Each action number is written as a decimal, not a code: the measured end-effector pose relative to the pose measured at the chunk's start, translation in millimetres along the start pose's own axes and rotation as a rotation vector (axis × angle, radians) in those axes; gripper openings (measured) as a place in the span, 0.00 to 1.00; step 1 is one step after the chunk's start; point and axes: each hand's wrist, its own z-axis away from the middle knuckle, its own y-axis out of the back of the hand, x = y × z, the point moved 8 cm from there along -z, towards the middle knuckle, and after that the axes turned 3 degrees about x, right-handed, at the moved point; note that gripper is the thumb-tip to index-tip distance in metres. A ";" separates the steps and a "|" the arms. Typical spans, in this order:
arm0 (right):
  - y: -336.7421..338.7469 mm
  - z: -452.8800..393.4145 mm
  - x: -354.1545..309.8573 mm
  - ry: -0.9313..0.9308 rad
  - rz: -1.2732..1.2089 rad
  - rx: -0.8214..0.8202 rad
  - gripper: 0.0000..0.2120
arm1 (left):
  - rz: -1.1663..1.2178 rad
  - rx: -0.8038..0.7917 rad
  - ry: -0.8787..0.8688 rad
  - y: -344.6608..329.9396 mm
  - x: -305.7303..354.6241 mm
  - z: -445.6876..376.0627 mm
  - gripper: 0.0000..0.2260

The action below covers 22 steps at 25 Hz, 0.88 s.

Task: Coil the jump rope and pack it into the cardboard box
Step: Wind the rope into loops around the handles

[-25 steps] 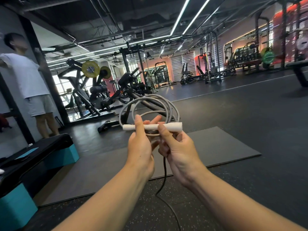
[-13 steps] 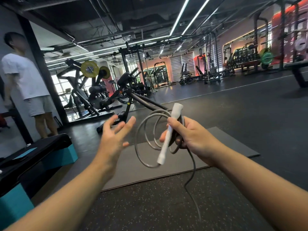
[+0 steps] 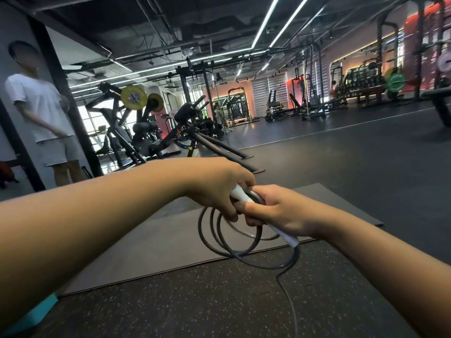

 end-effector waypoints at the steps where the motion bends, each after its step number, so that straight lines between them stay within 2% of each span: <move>1: -0.8 1.3 1.9 -0.008 -0.018 -0.004 0.15 | 0.040 -0.017 0.005 -4.1 -0.4 -0.3 0.25; 6: 13.2 7.0 -0.1 0.009 0.070 -0.013 0.18 | 0.476 -0.050 0.041 -22.4 -12.9 6.6 0.11; 9: 21.4 10.4 -1.5 0.012 0.121 -0.038 0.17 | 0.943 -0.100 0.069 -42.9 -13.0 14.0 0.11; 13: 23.8 12.5 2.8 -0.006 0.272 -0.048 0.17 | 1.232 -0.136 0.130 -60.4 -16.0 17.7 0.14; 17: 15.8 9.2 -0.6 0.072 0.485 -0.010 0.20 | 1.141 -0.151 0.174 -64.6 -18.8 18.9 0.17; 22: 46.3 16.7 -1.6 0.068 0.390 0.164 0.18 | 0.807 0.055 0.095 -40.5 -33.2 20.1 0.13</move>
